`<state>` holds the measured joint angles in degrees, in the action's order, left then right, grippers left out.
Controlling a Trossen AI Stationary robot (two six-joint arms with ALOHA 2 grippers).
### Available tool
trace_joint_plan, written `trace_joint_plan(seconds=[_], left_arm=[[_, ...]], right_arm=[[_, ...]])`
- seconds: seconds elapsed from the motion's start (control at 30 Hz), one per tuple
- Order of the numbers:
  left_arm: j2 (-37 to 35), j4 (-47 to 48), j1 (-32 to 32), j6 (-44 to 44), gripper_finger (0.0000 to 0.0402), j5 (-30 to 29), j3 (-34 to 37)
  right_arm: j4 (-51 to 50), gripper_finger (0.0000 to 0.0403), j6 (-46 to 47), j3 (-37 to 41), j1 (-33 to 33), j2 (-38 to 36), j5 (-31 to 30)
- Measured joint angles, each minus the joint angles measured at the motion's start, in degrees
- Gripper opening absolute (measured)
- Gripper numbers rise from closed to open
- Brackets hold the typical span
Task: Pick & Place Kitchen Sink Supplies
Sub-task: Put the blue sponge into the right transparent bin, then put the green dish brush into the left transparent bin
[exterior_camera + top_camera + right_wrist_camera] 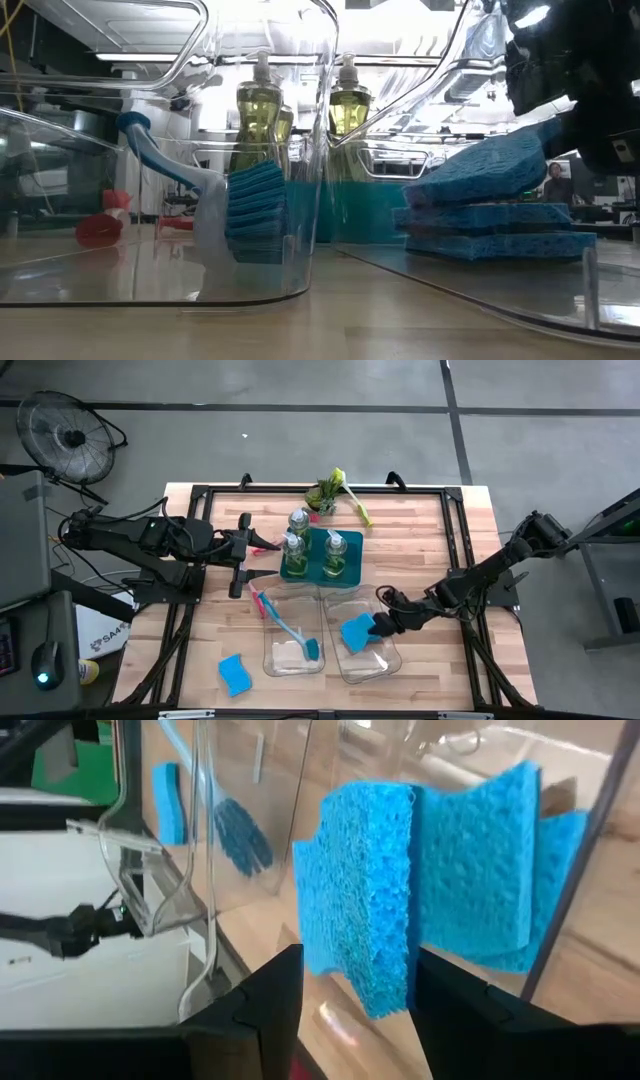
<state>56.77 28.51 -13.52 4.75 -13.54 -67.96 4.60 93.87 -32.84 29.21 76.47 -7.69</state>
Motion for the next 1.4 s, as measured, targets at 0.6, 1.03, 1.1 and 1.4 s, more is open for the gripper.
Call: trace_joint_plan(seconds=[0.6,1.03,1.1,1.4], left_arm=[[0.00,0.00,0.00,-0.68,0.0243,0.04,0.00],[0.00,0.17,0.00,-0.67,0.0243,0.04,0.00],[0.00,0.17,0.00,-0.65,0.0243,0.04,0.00],[-0.02,0.58,0.00,-0.91,0.0243,0.03,0.00]], right_arm=[[-3.72,0.0163,-0.55,-0.11,-1.49,-5.52,-1.35],[-15.82,0.0163,-4.40,-0.11,-5.17,-15.75,0.76],[-17.49,0.0163,-5.66,-0.11,-5.98,-18.10,-0.06],[-23.05,0.0163,-14.11,-0.11,-10.42,-28.66,-5.59]])
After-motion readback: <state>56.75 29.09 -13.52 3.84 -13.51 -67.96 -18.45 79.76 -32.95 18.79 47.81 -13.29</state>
